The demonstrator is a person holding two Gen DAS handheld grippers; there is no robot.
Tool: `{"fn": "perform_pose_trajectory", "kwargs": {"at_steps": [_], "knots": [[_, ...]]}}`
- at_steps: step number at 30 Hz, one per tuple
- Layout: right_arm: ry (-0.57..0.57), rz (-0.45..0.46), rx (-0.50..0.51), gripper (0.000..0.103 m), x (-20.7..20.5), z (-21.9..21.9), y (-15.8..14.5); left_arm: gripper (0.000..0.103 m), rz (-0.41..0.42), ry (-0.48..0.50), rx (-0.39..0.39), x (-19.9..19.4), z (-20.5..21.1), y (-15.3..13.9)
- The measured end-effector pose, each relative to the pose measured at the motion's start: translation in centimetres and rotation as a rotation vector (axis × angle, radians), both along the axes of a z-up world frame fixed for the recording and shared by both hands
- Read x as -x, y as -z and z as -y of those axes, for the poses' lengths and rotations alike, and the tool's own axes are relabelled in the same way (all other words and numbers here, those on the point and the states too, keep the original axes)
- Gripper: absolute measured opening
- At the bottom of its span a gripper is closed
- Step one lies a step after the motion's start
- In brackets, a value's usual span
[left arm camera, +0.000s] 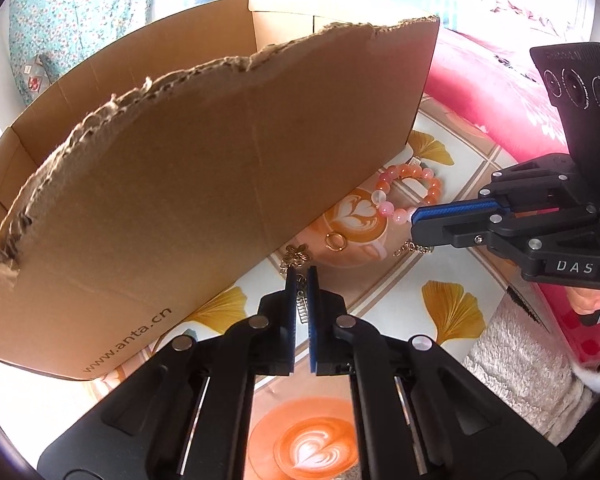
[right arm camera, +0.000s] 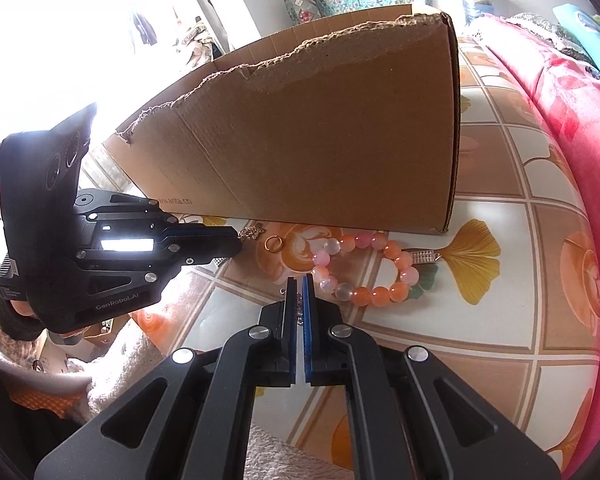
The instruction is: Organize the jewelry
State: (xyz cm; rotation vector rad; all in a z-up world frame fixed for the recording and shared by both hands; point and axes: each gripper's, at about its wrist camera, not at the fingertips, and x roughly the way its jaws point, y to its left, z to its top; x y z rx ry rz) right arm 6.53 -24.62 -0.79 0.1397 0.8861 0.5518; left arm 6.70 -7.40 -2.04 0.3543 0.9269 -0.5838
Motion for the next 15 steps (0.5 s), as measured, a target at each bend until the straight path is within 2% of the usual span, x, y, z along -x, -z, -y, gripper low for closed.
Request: {"fn": "perform_pose_trajectory", "kwargs": {"at_steps": [1,15], "knots": [[0.002,0.002,-0.002,0.003,0.0,0.0,0.0,0.0,0.002,0.005,0.001,0.0,0.0,0.0],[0.024,0.053,-0.042,0.003,0.6,0.5,-1.6,0.0,0.035,-0.003,0.102,1.0,-2.5,-3.1]]}}
